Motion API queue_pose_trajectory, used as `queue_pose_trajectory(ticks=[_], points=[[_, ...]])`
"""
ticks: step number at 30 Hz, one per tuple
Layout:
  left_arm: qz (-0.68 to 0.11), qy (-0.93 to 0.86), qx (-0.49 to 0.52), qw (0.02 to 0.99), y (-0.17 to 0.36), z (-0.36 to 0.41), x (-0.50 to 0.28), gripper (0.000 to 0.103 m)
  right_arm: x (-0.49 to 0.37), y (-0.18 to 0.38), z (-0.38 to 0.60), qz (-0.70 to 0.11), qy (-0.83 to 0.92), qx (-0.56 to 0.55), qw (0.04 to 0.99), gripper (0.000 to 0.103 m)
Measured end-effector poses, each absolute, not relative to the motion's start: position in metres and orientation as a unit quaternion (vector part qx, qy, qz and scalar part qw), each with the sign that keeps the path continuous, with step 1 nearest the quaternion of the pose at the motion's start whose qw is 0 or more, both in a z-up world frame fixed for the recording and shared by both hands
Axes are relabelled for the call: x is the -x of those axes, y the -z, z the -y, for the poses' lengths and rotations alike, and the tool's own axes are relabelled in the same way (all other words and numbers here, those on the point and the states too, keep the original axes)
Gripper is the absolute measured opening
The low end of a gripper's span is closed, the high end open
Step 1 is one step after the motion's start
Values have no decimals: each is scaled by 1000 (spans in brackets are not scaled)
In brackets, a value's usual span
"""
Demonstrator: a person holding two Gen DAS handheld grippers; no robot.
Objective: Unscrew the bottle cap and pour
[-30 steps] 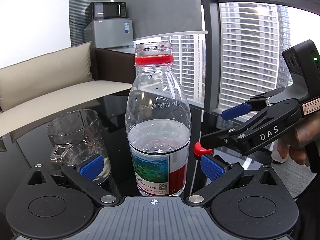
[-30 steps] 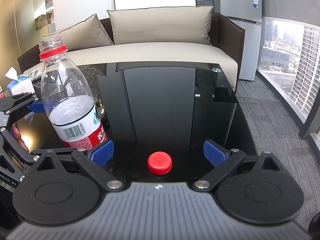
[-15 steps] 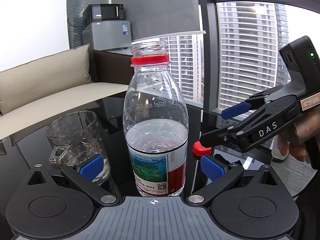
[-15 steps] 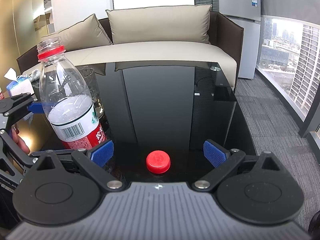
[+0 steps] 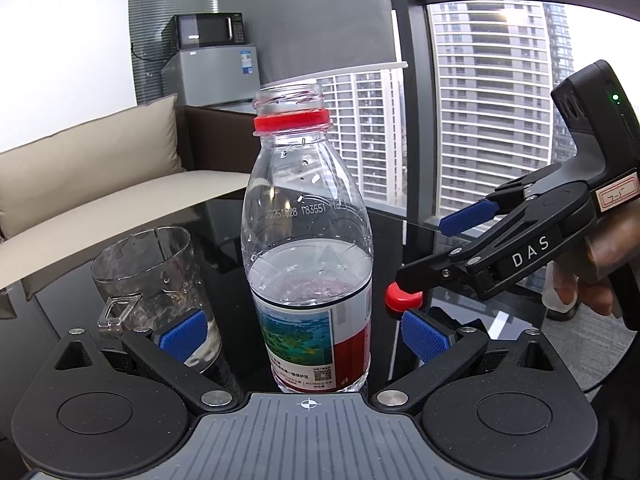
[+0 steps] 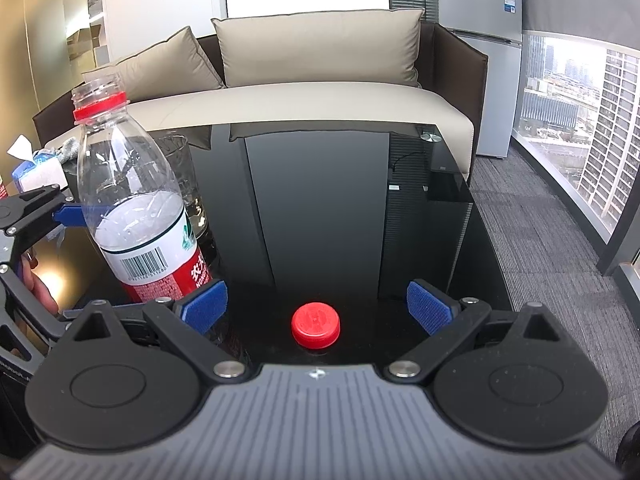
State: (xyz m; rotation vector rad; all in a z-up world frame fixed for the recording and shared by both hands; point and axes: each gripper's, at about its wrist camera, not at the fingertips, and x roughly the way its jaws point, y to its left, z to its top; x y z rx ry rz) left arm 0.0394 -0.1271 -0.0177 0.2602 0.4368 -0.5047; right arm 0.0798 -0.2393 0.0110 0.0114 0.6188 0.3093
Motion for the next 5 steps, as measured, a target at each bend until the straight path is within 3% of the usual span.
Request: queue_pose_trajectory(ticks=[5], points=[[-217,247,-128,936,19,128,-39,102,-81,-12,239,-304,-152,-5,941,99]])
